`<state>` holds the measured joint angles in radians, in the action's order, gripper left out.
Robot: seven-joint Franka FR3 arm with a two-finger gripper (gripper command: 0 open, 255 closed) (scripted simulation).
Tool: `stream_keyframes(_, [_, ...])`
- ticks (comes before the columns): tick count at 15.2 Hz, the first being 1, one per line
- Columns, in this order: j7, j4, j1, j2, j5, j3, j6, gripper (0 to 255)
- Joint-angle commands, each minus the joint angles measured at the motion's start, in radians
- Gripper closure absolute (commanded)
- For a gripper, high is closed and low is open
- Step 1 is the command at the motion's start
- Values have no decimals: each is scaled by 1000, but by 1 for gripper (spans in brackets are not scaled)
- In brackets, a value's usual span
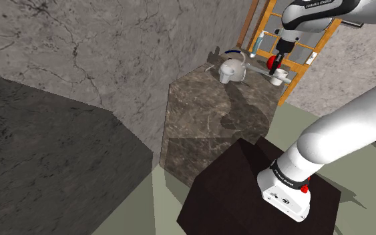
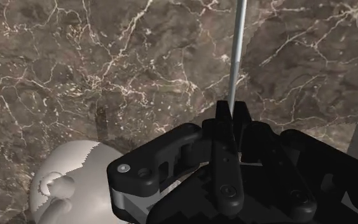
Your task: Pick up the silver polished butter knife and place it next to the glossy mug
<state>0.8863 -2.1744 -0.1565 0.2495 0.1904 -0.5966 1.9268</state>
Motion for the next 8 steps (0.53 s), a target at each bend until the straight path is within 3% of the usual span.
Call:
stream_keyframes(1, [63, 81, 4, -88, -43, -40, 2, 255])
stream_keyframes(5, [193, 247, -15, -270, -157, -101, -11, 255])
stream_keyframes(8, [289, 390, -63, -416, -257, -122, -41, 255])
